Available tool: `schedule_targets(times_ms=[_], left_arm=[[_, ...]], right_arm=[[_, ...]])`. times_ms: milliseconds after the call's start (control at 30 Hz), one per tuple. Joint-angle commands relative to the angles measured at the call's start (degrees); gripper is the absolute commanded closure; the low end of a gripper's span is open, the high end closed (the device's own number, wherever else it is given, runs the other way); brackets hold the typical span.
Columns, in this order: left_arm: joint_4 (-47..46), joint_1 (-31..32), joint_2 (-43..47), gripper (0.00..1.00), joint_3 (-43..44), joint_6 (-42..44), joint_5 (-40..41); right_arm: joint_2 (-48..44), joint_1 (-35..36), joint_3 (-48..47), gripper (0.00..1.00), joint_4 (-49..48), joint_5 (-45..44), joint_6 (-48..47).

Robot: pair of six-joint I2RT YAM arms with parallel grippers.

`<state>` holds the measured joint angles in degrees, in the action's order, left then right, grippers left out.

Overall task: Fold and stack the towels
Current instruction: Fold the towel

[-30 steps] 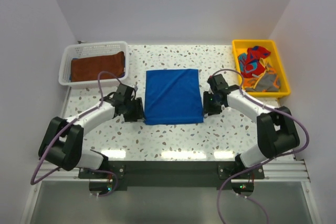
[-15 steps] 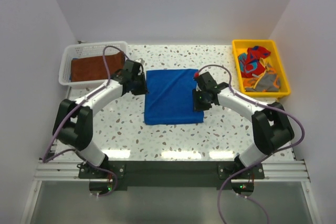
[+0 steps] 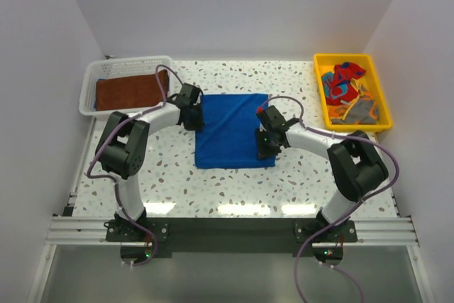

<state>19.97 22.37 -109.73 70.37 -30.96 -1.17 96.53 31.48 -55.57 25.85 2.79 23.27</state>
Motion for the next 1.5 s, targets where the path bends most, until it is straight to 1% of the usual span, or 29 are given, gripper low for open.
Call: schedule_targets(times_ms=[0,67,100,167,267,300,367,400,433,467,500,567,600,667,700,733,767,800,900,967,1000,1100,1200,1367,1467], left_arm=[[-0.5,0.1,0.7,1.0,-2.8,-1.4,5.4],[-0.9,0.1,2.4,1.0,-5.5,-2.2,4.5],[-1.3,0.1,3.3,1.0,-9.1,-3.3,4.1],[-2.6,0.2,6.7,1.0,-13.1,-4.6,2.7],[-2.7,1.2,13.1,1.0,-22.2,-6.7,1.6],[-2.6,1.6,15.0,0.97,-23.8,-7.2,1.5],[-2.0,3.5,21.1,0.91,-28.0,-7.9,1.4],[-1.9,4.3,23.2,0.84,-29.1,-8.7,1.4],[-1.4,5.5,27.1,0.81,-30.1,-9.0,1.4],[-0.9,5.8,28.9,0.72,-31.3,-9.5,1.4],[-0.5,5.8,30.5,0.68,-31.6,-9.6,1.4],[1.5,5.8,34.5,0.62,-29.9,-8.9,2.4],[2.3,5.8,35.5,0.52,-28.5,-7.2,3.3],[4.5,5.4,36.5,0.42,-24.0,-4.7,7.0],[4.6,5.1,36.3,0.33,-22.6,-1.6,8.1],[4.1,4.4,35.6,0.29,-21.3,0.3,8.9],[3.9,3.7,34.9,0.27,-18.8,1.9,8.7],[3.5,3.0,33.9,0.25,-17.6,5.3,8.5],[2.4,1.0,28.3,0.27,-12.5,10.1,7.7],[1.7,0.3,23.9,0.28,-9.4,12.1,7.8],[1.4,0.1,22.4,0.29,-8.4,13.5,8.1],[1.3,-0.1,15.6,0.32,-5.0,16.4,9.1],[2.1,-0.2,10.9,0.32,-1.7,19.4,9.3],[2.3,-1.4,6.2,0.32,2.7,23.4,5.3],[2.7,-2.8,3.8,0.32,5.1,25.6,2.1]], right_arm=[[-0.7,0.1,3.6,0.73,2.5,0.8,0.2],[-1.5,0.2,5.1,0.72,4.8,1.5,0.2],[-2.5,0.3,6.7,0.71,5.5,2.0,0.4],[-3.7,1.2,8.3,0.71,7.8,3.2,0.6],[-6.6,4.1,11.5,0.69,9.7,6.3,1.0],[-8.1,6.2,12.7,0.68,10.3,6.8,1.5],[-9.6,8.2,13.5,0.67,12.0,7.8,2.0],[-11.0,9.5,13.8,0.67,12.4,8.4,2.3],[-12.1,9.6,13.7,0.67,12.8,9.2,2.3],[-13.0,9.6,13.6,0.66,13.1,10.1,1.9],[-13.9,9.7,11.8,0.66,13.8,10.1,1.3],[-16.1,9.6,8.0,0.67,17.1,7.2,-0.1],[-16.7,9.6,3.3,0.68,17.9,3.7,-2.4],[-17.3,8.8,-1.3,0.68,18.7,0.4,-4.5],[-16.9,6.7,-5.6,0.68,18.5,-0.8,-6.6],[-16.3,5.4,-7.7,0.67,17.8,-0.8,-7.7],[-14.0,3.9,-9.6,0.64,17.4,-0.5,-8.8],[-12.8,0.8,-13.0,0.62,16.7,0.0,-10.3],[-6.4,-4.1,-18.3,0.58,11.8,1.1,-12.1],[-2.8,-5.6,-21.4,0.57,9.7,0.2,-12.7],[0.9,-6.7,-24.0,0.56,8.8,0.5,-13.3],[7.1,-8.6,-27.8,0.53,5.1,2.6,-14.1],[12.7,-10.5,-30.7,0.51,4.5,3.3,-16.0],[16.8,-12.4,-32.0,0.46,1.8,7.8,-19.8],[18.6,-12.5,-32.3,0.46,1.0,9.4,-21.6]])
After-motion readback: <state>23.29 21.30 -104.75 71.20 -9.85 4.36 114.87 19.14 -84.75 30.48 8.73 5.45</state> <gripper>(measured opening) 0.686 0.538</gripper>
